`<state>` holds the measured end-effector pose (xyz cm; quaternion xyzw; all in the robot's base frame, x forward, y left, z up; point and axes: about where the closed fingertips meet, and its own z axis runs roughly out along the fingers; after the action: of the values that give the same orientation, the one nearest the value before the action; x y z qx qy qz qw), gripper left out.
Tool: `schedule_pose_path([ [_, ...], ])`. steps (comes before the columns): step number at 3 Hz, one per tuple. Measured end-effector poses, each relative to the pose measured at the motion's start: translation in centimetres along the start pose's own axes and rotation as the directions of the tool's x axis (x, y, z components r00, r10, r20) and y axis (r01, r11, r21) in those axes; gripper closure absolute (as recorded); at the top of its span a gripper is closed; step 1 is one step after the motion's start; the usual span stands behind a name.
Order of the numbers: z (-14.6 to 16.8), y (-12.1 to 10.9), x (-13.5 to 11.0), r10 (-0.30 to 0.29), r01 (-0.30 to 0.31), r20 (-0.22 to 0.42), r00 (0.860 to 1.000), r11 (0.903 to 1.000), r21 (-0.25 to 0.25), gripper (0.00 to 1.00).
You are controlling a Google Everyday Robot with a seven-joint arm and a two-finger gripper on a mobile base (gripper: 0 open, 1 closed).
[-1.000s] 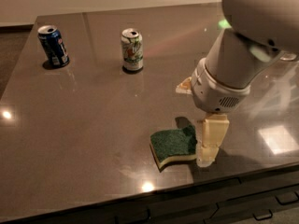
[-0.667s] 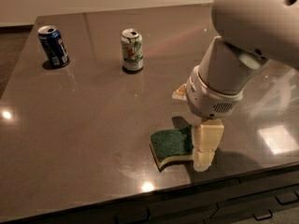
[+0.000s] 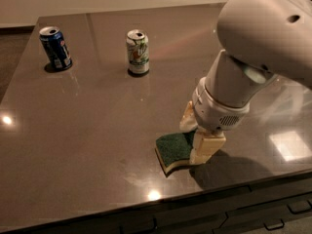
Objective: Pick sponge
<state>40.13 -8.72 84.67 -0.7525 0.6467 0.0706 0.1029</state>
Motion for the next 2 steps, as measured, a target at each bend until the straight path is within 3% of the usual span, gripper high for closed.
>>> schedule_pose_path([
  [2,-0.42,0.17,-0.48,-0.014,0.014,0.003,1.000,0.9999,0.004,0.88],
])
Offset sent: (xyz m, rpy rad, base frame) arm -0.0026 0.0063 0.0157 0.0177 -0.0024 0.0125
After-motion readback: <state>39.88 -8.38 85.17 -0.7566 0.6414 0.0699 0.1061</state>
